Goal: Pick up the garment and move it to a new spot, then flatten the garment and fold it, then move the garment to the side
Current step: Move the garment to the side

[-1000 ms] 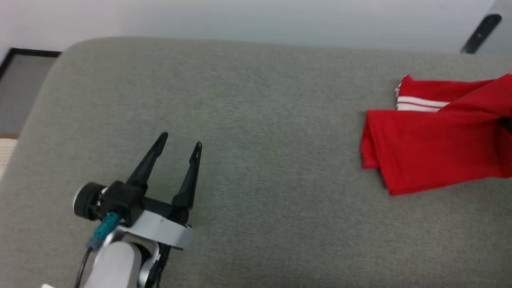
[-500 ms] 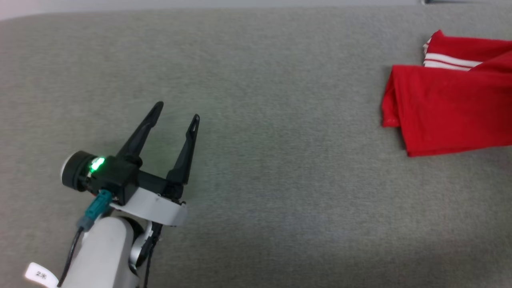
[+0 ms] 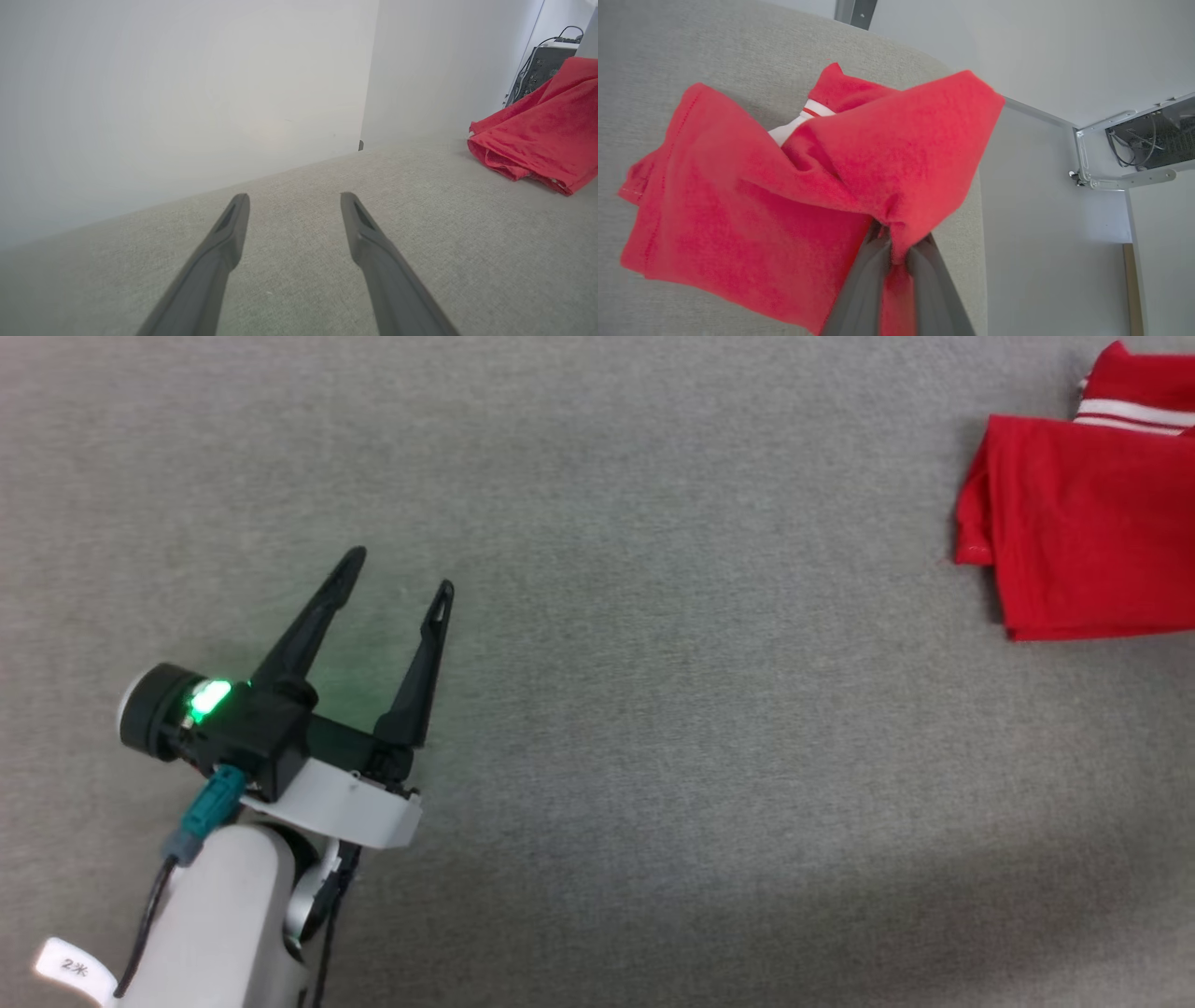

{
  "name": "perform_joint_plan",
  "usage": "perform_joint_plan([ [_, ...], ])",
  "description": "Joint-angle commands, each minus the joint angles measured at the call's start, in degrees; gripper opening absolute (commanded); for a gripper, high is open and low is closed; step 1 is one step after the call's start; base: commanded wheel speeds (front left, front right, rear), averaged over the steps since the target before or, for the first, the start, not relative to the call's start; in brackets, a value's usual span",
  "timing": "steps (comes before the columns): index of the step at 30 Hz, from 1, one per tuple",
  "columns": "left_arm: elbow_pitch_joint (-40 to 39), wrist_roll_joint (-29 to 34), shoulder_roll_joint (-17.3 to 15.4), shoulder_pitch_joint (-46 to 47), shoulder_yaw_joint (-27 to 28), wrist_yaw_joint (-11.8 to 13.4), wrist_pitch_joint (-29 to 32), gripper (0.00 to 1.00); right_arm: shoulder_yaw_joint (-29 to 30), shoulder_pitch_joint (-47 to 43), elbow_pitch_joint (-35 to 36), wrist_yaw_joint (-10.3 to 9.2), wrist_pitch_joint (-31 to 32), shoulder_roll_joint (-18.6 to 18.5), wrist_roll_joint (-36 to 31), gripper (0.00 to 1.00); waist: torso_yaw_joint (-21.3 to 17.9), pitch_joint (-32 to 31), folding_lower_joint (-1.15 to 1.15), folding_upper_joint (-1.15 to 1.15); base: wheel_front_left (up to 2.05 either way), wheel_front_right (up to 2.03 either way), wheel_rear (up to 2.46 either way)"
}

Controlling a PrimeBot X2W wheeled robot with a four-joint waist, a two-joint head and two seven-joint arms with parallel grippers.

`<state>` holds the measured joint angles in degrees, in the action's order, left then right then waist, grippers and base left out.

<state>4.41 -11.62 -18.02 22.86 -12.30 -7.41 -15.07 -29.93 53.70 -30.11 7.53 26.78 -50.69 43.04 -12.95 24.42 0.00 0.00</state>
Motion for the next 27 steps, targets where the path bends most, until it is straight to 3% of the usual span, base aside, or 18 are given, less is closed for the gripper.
perform_joint_plan([
  [1,-0.28,0.17,-0.25,0.62,-0.09,-0.11,-0.09,1.00,-0.01,0.96,0.27,-0.11,0.18,-0.85,0.49,0.00,-1.67,1.58,0.00,0.00,0.00,0.00,0.00],
  [12,-0.81,0.34,-0.53,1.80,-0.95,-0.11,-0.09,1.00,-2.02,1.22,1.14,-0.11,1.04,-3.22,-0.75,0.00,-2.69,4.11,0.00,0.00,0.00,0.00,0.00],
  [27,-0.37,-0.69,-0.54,1.75,-1.16,-0.11,-0.09,1.00,-9.14,6.29,-7.63,-0.11,5.47,2.01,-8.87,0.00,1.50,5.38,0.00,0.00,0.00,0.00,0.00],
])
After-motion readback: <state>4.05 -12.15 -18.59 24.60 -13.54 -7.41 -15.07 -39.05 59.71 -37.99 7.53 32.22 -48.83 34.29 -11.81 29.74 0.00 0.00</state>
